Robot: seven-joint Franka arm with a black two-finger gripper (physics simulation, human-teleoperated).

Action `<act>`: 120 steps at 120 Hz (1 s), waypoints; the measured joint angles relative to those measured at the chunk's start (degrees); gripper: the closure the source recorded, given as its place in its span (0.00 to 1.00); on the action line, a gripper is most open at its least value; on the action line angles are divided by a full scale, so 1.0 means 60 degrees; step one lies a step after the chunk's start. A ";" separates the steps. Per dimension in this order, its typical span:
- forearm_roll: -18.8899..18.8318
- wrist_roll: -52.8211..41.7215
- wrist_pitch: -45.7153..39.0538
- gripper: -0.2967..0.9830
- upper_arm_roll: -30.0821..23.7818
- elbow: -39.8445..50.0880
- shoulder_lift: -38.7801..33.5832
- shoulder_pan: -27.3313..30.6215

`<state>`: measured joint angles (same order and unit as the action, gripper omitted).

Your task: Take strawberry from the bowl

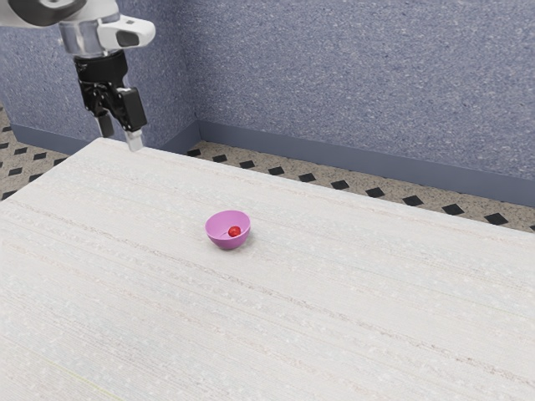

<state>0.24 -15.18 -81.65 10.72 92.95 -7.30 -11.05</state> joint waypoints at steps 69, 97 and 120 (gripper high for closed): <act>-0.0563 -0.1697 -0.1693 0.23 -0.0735 0.1281 0.1909 0.0133; -0.0768 -0.4542 -0.3758 0.23 -0.0775 0.1200 0.3349 0.0139; -0.0724 -0.7167 -0.4723 0.23 -0.0799 0.0624 0.4162 0.0148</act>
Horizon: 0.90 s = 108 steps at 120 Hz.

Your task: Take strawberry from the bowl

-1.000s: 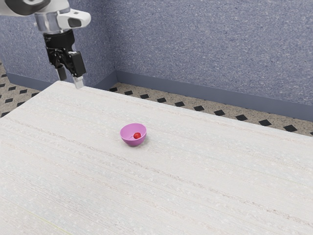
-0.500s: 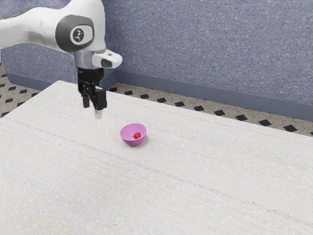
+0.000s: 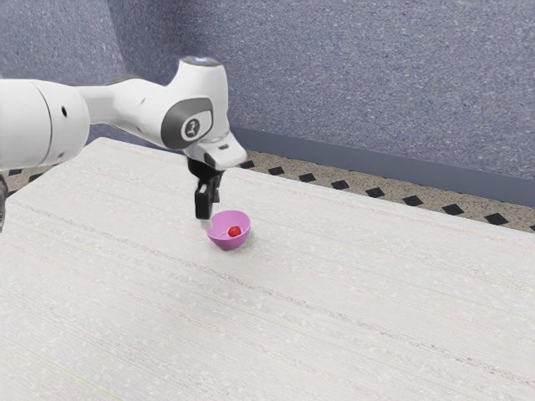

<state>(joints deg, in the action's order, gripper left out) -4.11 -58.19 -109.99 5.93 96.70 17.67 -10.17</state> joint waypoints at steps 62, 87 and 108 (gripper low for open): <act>0.0030 -0.4905 -0.1361 0.23 0.0014 -0.0387 0.1210 0.0047; 0.0623 -0.6062 -0.1522 0.25 0.0057 -0.1339 0.2103 0.0404; 0.1234 -0.6765 -0.1594 0.36 0.0180 -0.1333 0.2161 0.0459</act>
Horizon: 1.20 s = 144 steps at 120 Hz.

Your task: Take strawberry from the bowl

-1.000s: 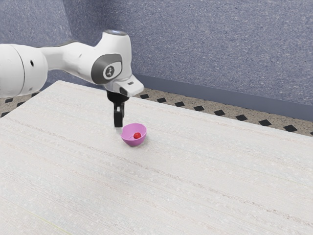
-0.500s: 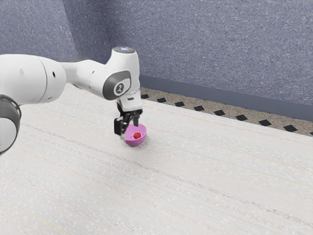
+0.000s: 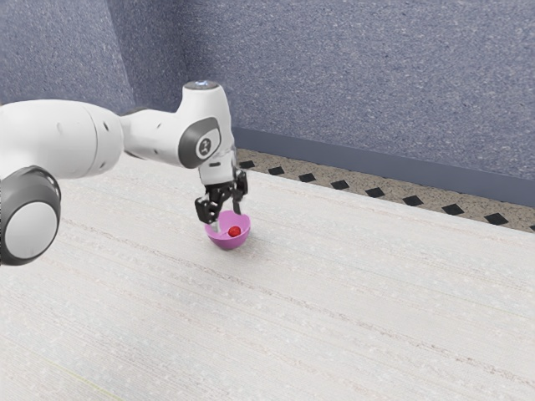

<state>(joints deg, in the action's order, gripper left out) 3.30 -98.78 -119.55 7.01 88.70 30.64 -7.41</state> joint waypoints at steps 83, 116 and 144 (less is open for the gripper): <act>0.0610 -0.1427 -0.0510 0.43 0.0052 -0.1154 0.1400 0.0430; 0.1054 -0.1523 -0.0608 0.42 0.0119 -0.1219 0.1571 0.0558; 0.1109 -0.1594 -0.0784 0.42 0.0120 -0.1476 0.1833 0.0640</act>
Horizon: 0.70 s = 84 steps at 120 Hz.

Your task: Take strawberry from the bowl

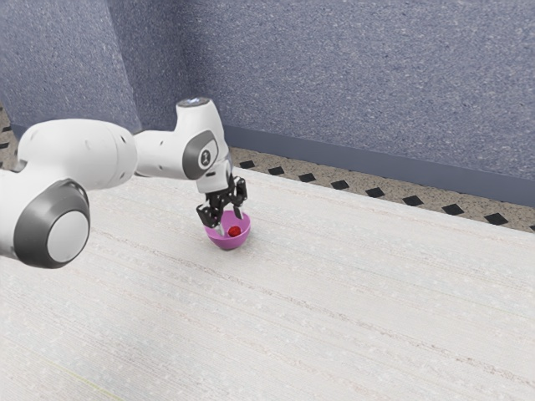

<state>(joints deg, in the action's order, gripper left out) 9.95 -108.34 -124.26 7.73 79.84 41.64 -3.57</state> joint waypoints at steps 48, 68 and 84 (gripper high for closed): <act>0.0024 -0.0065 -0.0302 0.43 -0.0014 -0.0266 0.0265 0.0010; 0.0078 -0.0084 -0.0355 0.50 -0.0015 -0.0241 0.0275 0.0010; 0.0147 -0.0097 -0.0376 0.52 -0.0015 -0.0191 0.0326 0.0010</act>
<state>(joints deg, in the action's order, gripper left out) 10.83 -108.92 -126.51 7.64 78.70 43.59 -3.52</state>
